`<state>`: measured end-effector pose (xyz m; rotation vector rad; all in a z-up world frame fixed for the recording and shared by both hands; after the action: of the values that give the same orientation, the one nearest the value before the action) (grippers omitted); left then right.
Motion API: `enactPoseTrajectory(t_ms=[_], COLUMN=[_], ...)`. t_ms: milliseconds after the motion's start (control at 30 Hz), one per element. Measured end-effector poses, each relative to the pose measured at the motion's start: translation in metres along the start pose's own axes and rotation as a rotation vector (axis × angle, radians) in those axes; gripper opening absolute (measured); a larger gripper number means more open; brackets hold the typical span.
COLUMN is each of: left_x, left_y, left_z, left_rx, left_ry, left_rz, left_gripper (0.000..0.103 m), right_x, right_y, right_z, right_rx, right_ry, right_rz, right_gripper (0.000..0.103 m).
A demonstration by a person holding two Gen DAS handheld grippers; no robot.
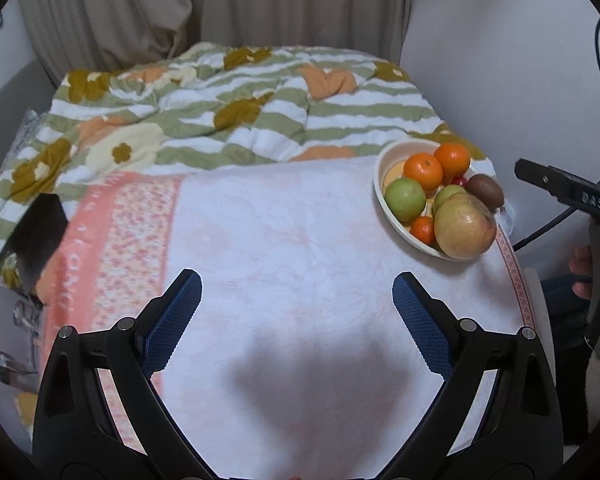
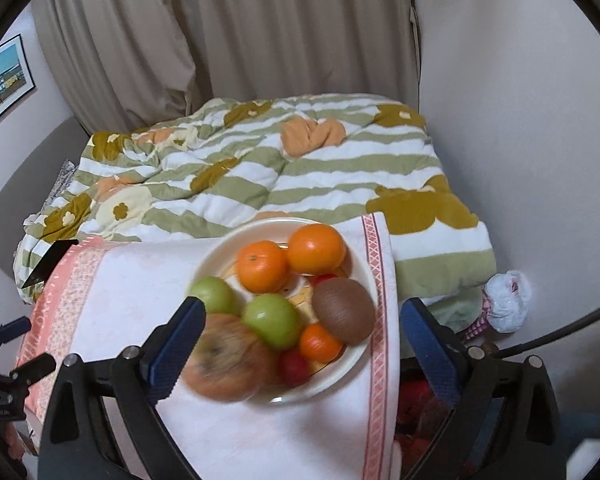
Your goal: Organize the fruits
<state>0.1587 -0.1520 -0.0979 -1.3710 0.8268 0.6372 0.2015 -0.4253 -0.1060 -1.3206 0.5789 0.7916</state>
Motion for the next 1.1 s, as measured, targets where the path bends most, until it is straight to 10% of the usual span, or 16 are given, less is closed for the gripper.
enactPoseTrajectory(t_ms=[500,1100], left_x=[-0.104,-0.134], left_y=[0.011,0.026], left_z=[0.069,0.085], left_rx=[-0.061,-0.046], left_ry=[-0.077,-0.096], left_rz=[-0.146,-0.205], left_gripper=[0.103,0.103], right_x=[-0.110,-0.127], right_y=[0.034,0.059], right_z=[0.122,0.160], right_rx=[-0.062,-0.070], right_ry=[0.054,0.112], right_rz=[-0.097,-0.121], right_gripper=[0.097,0.097])
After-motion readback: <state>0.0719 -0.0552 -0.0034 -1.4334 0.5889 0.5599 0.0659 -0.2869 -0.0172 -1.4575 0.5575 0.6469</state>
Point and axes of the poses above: each gripper's, at about its wrist camera, not at the fingertips, and x roughly the way its jaws point, z to its left, y to its underside, the point moved 3 cm from there along x, roughly the way its jaws point, and after that the axes turned 3 degrees about -y, right-handed, at the moved point
